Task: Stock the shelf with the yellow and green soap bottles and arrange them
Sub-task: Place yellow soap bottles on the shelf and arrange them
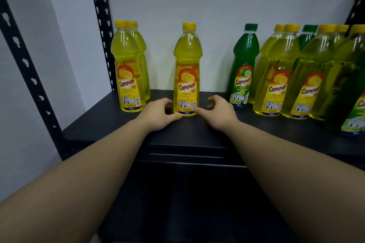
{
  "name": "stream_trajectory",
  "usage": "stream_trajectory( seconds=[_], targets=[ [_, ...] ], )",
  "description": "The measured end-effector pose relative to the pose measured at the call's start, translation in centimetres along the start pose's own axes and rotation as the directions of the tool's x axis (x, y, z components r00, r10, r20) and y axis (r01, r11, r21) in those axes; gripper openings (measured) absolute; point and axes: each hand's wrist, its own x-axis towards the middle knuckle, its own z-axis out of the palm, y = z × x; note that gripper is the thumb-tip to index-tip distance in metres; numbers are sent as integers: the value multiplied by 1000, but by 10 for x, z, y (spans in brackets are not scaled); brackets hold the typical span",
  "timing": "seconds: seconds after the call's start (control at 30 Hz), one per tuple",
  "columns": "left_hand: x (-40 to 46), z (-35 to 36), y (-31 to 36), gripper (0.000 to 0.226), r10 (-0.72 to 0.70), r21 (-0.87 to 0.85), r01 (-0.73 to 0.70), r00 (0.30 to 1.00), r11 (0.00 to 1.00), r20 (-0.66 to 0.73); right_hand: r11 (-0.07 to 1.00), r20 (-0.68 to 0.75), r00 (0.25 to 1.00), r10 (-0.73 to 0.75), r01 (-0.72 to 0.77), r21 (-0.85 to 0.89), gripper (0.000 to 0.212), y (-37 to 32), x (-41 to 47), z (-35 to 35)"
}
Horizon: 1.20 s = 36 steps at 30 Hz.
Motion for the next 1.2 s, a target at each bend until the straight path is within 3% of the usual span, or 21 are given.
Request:
stream_trajectory(
  seconds=[0.13, 0.2, 0.3, 0.5, 0.7, 0.87, 1.0, 1.13, 1.2],
  targets=[
    [-14, -3, -3, 52, -17, 81, 15, 1000, 997, 18, 994, -242, 965, 99, -106, -17, 51, 28, -13, -37],
    [-21, -5, -4, 51, -20, 89, 18, 1000, 996, 24, 981, -376, 910, 172, -194, -21, 55, 42, -17, -63],
    [-29, -5, -5, 50, -11, 80, 10, 1000, 997, 12, 952, -486, 828, 279, -303, 29, 78, 60, -19, -95],
    [-31, -8, -6, 43, -21, 26, 21, 1000, 999, -5, 949, -473, 823, 314, -276, 149, 104, 72, -7, -111],
    [-26, -5, -10, 40, -35, -4, 35, 999, 999, -27, 931, -507, 781, 364, -314, 185, 94, 76, 4, -102],
    [-22, -3, -11, 38, -49, -2, 49, 998, 999, -38, 969, -504, 827, 248, -209, 133, 91, 80, 4, -96],
    [-22, -2, -13, 37, -56, 9, 56, 998, 998, -42, 955, -457, 843, 284, -289, 59, 102, 76, 6, -97],
    [-21, -2, -13, 36, -57, -11, 57, 997, 998, -46, 945, -419, 847, 326, -290, 149, 90, 76, 10, -100],
    [-21, -2, -13, 36, -62, -17, 61, 997, 998, -44, 945, -422, 846, 326, -308, 113, 88, 76, 9, -101]
  ],
)
